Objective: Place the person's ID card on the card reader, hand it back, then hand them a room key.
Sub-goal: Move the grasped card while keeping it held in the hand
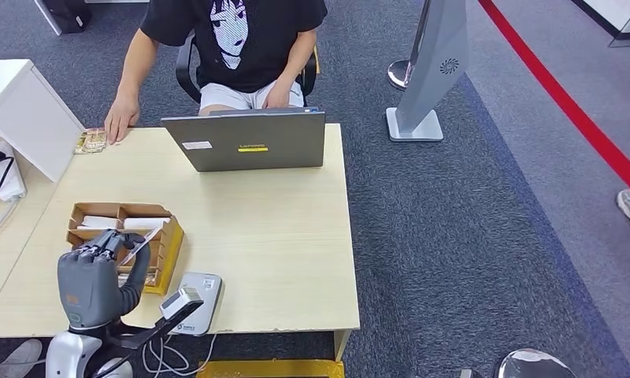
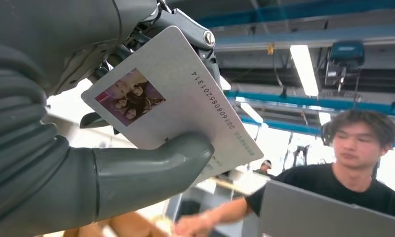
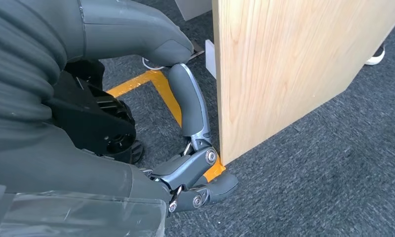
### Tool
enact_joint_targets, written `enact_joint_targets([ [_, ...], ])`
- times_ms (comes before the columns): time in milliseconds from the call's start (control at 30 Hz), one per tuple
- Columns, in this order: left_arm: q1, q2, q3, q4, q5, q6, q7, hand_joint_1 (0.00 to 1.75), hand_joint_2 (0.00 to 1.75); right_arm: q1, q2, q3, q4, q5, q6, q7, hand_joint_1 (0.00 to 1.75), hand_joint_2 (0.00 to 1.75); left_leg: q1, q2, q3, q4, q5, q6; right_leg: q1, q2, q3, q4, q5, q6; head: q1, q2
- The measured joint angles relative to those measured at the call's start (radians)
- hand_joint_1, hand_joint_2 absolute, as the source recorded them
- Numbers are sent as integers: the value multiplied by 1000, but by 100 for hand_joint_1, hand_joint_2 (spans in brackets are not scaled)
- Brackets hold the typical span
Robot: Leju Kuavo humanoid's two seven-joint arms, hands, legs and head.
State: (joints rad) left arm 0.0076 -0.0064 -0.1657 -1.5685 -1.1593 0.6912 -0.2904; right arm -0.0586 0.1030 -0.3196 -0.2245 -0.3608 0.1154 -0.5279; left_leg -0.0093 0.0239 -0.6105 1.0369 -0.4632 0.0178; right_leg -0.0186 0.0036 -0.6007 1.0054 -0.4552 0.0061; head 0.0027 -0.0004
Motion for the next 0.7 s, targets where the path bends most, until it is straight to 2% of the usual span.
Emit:
enact_joint_targets([
  [200, 82, -39, -62, -25, -40, 3, 3, 175, 175, 8, 2, -15, 1, 6, 1, -9, 0, 175, 0, 0, 0, 0, 0, 0, 0, 0, 0, 0, 0, 0, 0, 0],
  [700, 169, -57, -123, -24, -54, 0, 25, 175, 175, 14, 11, -44, 1, 7, 1, -15, 0, 175, 0, -1, 0, 0, 0, 0, 0, -1, 0, 0, 0, 0, 0, 0],
])
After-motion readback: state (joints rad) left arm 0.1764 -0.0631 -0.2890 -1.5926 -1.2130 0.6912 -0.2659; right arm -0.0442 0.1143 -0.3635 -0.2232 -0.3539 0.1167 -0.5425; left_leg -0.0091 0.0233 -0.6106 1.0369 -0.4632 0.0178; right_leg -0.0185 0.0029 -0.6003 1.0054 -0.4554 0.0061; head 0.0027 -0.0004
